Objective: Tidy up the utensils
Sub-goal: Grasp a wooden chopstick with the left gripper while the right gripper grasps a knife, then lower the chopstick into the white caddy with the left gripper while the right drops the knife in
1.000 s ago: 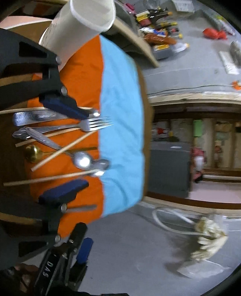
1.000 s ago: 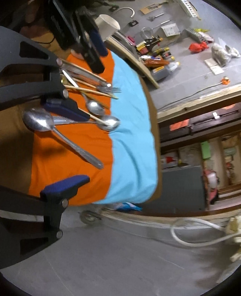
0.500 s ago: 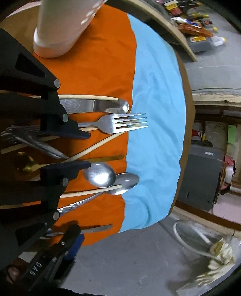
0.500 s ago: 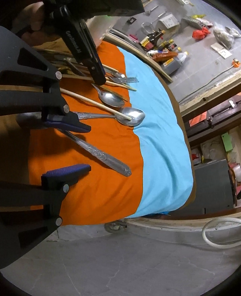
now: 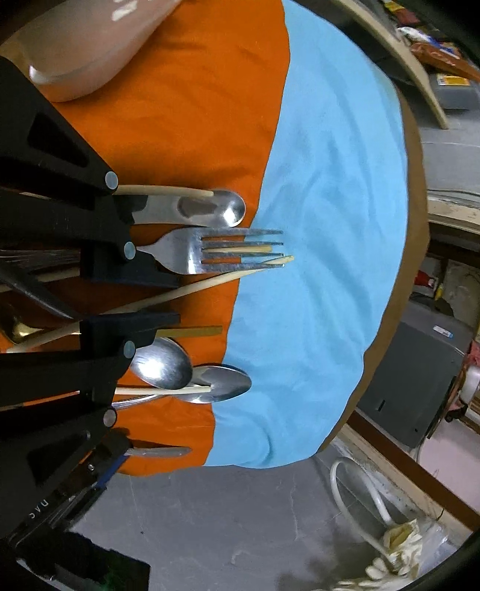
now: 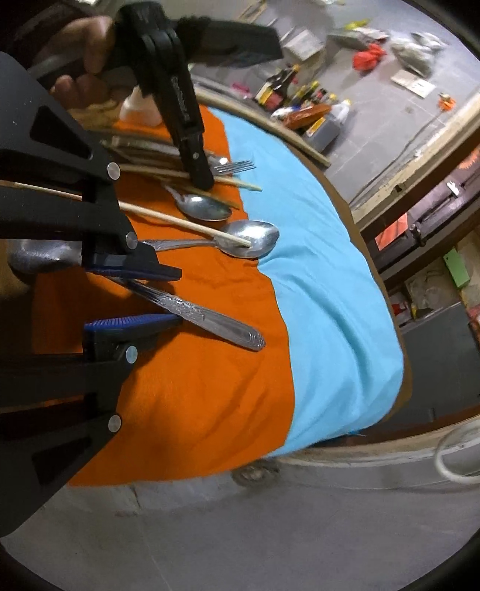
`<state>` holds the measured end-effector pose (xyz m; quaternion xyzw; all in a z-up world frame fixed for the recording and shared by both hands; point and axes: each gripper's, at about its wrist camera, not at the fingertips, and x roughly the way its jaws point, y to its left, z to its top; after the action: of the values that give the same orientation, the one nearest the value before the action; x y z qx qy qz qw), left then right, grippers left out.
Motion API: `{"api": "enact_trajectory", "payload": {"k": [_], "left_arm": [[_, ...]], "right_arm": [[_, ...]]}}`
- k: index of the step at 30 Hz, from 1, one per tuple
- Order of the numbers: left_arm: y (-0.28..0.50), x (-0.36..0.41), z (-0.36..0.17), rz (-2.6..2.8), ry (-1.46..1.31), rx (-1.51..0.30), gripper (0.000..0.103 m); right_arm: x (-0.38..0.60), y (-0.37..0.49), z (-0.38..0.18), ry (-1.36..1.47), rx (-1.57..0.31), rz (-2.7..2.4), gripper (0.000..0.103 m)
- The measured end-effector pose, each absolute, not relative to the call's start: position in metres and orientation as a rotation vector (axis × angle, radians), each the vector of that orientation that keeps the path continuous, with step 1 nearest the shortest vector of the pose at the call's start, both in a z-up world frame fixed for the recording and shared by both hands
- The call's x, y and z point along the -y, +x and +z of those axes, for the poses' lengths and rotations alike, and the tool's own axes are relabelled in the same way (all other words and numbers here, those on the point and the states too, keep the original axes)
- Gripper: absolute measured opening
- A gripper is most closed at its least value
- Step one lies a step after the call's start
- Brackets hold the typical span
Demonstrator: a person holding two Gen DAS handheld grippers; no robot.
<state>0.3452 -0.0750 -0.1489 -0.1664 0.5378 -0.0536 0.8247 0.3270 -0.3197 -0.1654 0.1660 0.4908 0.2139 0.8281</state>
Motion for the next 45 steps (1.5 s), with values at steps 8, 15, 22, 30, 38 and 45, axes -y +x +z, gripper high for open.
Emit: {"api": "enact_trajectory", "payload": {"k": [8, 15, 22, 30, 38, 45], "left_arm": [[0.344, 0.058, -0.148, -0.14, -0.404, -1.151, 0.002], [0.309, 0.065, -0.122, -0.212, -0.369, -1.0, 0.002], [0.258, 0.07, -0.082, -0.248, -0.32, -0.811, 0.002], [0.223, 0.067, -0.042, -0.298, -0.28, -0.662, 0.002], [0.201, 0.005, 0.021, -0.338, -0.291, -0.503, 0.002], [0.198, -0.103, 0.055, -0.242, -0.382, -0.356, 0.002]], "right_arm": [[0.328, 0.341, -0.171, 0.471, -1.095, 0.484, 0.008], [0.33, 0.325, -0.163, 0.555, -1.041, 0.5, 0.002], [0.321, 0.292, -0.129, 0.527, -0.912, 0.53, 0.0], [0.295, 0.252, -0.077, 0.433, -0.743, 0.501, 0.0], [0.239, 0.228, -0.009, 0.397, -0.565, 0.506, 0.0], [0.173, 0.222, 0.03, 0.401, -0.46, 0.6, 0.0]]}}
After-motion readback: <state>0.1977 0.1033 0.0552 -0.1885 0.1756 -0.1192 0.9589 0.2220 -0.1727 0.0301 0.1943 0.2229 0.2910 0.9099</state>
